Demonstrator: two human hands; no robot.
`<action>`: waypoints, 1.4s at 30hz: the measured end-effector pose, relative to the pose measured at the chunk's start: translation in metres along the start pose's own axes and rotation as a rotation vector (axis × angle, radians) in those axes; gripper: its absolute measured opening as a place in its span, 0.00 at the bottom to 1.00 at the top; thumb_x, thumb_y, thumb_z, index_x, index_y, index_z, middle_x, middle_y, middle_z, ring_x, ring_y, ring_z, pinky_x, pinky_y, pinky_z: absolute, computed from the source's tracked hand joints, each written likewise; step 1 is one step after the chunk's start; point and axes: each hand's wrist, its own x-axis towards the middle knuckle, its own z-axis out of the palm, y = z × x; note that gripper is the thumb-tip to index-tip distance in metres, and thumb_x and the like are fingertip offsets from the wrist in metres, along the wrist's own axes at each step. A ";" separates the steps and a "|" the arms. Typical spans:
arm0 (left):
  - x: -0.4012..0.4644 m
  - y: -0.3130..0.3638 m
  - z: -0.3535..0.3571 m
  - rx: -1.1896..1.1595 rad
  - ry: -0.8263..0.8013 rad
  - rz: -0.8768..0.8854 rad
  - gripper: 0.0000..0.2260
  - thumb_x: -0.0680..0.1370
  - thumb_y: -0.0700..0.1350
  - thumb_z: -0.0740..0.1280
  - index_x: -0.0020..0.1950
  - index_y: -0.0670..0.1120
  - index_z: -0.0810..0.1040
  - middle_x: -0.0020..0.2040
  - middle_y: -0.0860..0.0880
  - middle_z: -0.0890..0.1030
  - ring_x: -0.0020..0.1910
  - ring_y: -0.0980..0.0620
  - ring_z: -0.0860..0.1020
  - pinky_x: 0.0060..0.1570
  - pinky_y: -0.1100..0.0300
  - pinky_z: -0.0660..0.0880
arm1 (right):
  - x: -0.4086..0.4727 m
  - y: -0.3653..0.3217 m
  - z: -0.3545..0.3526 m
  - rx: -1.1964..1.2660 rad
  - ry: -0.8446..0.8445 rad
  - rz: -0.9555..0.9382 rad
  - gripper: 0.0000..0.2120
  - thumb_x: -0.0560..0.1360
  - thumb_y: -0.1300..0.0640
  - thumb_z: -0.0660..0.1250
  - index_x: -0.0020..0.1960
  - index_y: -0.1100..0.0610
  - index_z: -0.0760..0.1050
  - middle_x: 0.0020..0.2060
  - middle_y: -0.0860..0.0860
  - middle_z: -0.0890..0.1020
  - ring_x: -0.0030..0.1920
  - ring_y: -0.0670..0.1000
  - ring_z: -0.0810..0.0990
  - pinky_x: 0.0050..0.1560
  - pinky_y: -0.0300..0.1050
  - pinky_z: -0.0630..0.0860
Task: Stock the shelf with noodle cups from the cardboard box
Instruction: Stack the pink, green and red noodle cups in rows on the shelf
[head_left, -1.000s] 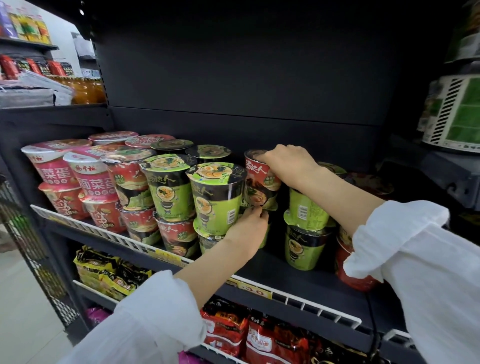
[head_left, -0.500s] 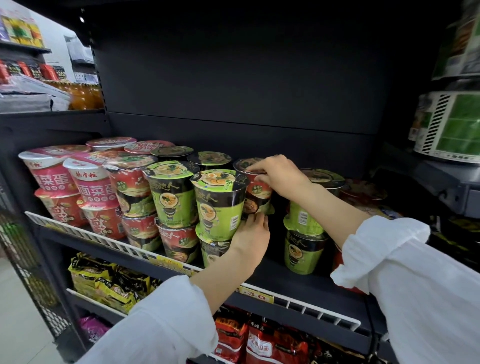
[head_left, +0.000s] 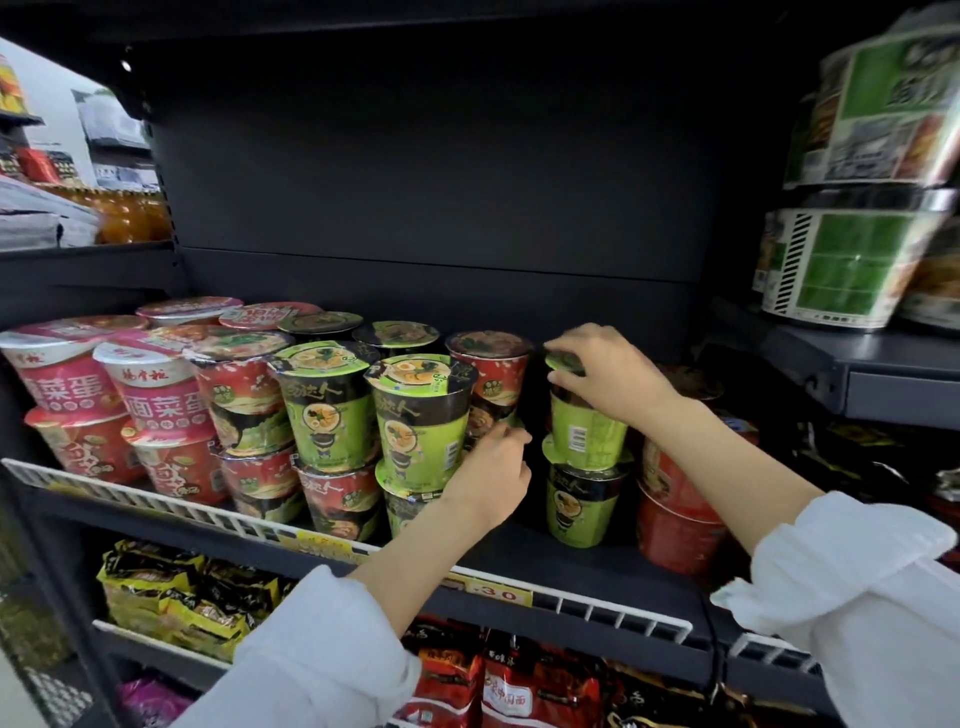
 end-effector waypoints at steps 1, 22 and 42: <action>0.001 0.003 0.000 -0.049 -0.003 0.004 0.18 0.80 0.39 0.59 0.70 0.42 0.68 0.68 0.44 0.69 0.68 0.48 0.67 0.66 0.61 0.62 | -0.005 0.004 0.002 0.012 0.015 0.036 0.22 0.77 0.50 0.65 0.70 0.51 0.69 0.67 0.54 0.70 0.68 0.56 0.66 0.65 0.55 0.70; -0.003 0.030 0.032 -0.195 -0.073 -0.335 0.35 0.59 0.61 0.77 0.60 0.45 0.76 0.57 0.46 0.78 0.57 0.47 0.74 0.55 0.56 0.70 | -0.043 0.005 0.001 0.253 0.023 0.069 0.24 0.70 0.49 0.72 0.65 0.46 0.74 0.62 0.52 0.76 0.67 0.53 0.67 0.70 0.48 0.58; -0.065 0.012 -0.021 0.417 -0.097 -0.119 0.25 0.76 0.59 0.64 0.63 0.40 0.73 0.68 0.41 0.63 0.67 0.43 0.64 0.63 0.52 0.67 | -0.060 -0.057 -0.013 0.050 -0.085 0.136 0.26 0.75 0.38 0.62 0.71 0.43 0.63 0.67 0.51 0.73 0.70 0.55 0.65 0.65 0.62 0.61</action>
